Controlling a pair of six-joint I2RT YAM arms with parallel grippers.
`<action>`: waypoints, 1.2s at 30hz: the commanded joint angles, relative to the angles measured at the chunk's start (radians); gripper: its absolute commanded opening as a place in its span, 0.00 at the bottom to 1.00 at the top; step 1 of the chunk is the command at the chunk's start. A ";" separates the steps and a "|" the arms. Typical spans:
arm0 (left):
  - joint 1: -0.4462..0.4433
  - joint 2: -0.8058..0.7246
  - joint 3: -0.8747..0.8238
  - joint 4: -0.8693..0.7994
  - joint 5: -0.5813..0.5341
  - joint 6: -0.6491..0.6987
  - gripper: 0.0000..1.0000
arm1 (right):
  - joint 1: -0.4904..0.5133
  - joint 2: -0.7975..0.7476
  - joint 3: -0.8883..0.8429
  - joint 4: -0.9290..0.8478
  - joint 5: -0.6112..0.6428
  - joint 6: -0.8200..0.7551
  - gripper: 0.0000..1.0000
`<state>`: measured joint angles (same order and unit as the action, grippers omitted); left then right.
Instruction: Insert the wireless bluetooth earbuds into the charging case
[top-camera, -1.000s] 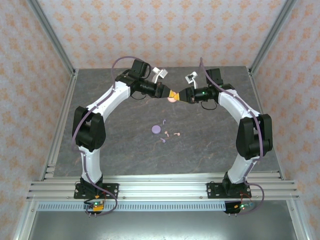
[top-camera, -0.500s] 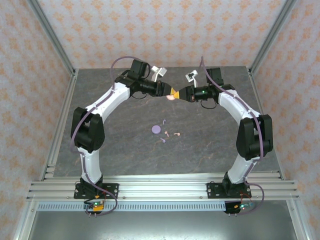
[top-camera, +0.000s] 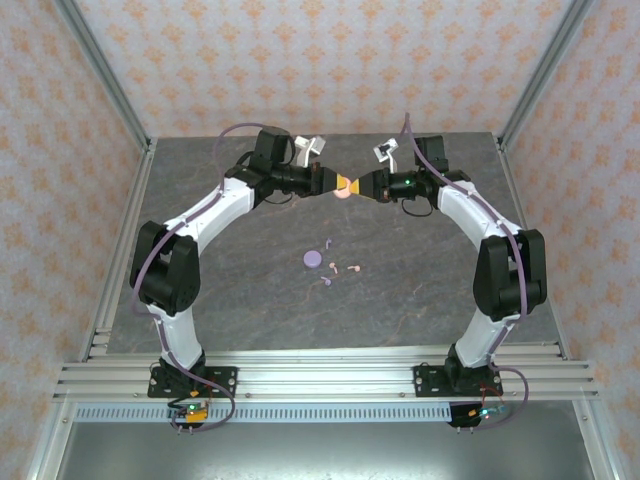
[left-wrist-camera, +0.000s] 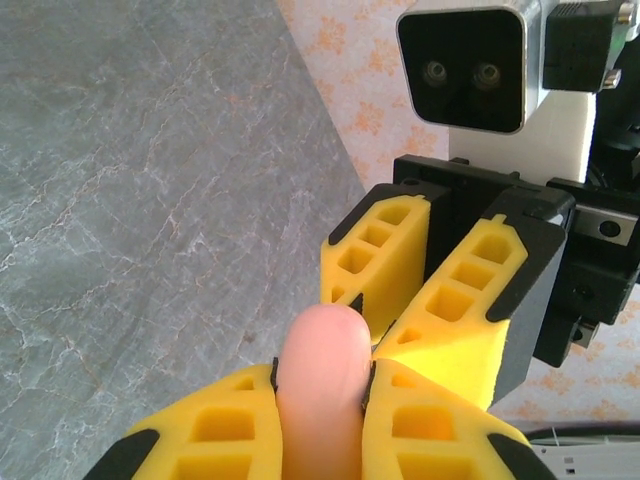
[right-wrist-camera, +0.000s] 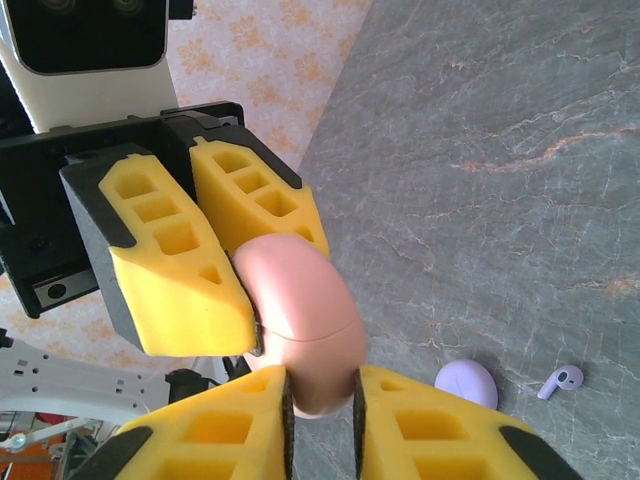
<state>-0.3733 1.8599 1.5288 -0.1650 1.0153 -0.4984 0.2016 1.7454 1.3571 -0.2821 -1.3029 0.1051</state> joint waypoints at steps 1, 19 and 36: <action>-0.019 -0.027 0.006 0.069 0.021 -0.018 0.10 | 0.007 -0.038 -0.013 0.049 -0.039 -0.007 0.26; -0.033 -0.005 0.148 -0.138 0.128 0.147 0.10 | 0.010 -0.019 0.082 -0.155 -0.142 -0.182 0.36; -0.040 -0.021 0.126 -0.098 0.048 0.091 0.35 | 0.003 -0.076 -0.013 0.076 -0.046 0.004 0.18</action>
<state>-0.3939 1.8599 1.6524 -0.3008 1.0676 -0.3733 0.2005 1.7020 1.3598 -0.3233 -1.3975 0.0563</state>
